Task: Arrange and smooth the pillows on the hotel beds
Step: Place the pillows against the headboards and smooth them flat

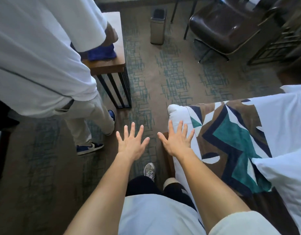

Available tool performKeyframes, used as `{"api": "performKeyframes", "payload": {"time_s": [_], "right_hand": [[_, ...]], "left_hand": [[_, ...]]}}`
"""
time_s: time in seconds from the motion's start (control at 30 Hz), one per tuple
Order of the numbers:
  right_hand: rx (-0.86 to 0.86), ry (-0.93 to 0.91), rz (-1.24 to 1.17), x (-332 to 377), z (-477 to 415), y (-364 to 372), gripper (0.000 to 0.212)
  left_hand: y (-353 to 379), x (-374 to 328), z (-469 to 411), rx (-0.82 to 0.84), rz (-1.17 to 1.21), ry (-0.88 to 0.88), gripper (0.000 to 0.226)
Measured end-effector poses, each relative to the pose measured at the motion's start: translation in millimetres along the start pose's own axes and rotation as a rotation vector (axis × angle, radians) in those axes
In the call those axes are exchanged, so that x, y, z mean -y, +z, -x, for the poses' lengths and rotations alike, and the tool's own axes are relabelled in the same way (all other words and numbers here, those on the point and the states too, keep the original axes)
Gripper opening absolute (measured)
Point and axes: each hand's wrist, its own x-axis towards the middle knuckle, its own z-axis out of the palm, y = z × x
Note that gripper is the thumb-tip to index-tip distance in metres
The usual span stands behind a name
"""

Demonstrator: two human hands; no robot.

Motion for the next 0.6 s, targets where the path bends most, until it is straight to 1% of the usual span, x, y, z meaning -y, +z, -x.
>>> {"api": "performKeyframes", "payload": {"time_s": [0.37, 0.6], "right_hand": [[0.014, 0.097, -0.018, 7, -106, -47, 0.084], [0.014, 0.154, -0.109, 1, -212, -96, 0.086]], "left_hand": [[-69, -21, -124, 0.006, -0.023, 0.091, 0.070], [-118, -57, -248, -0.018, -0.077, 0.172, 0.071]]}}
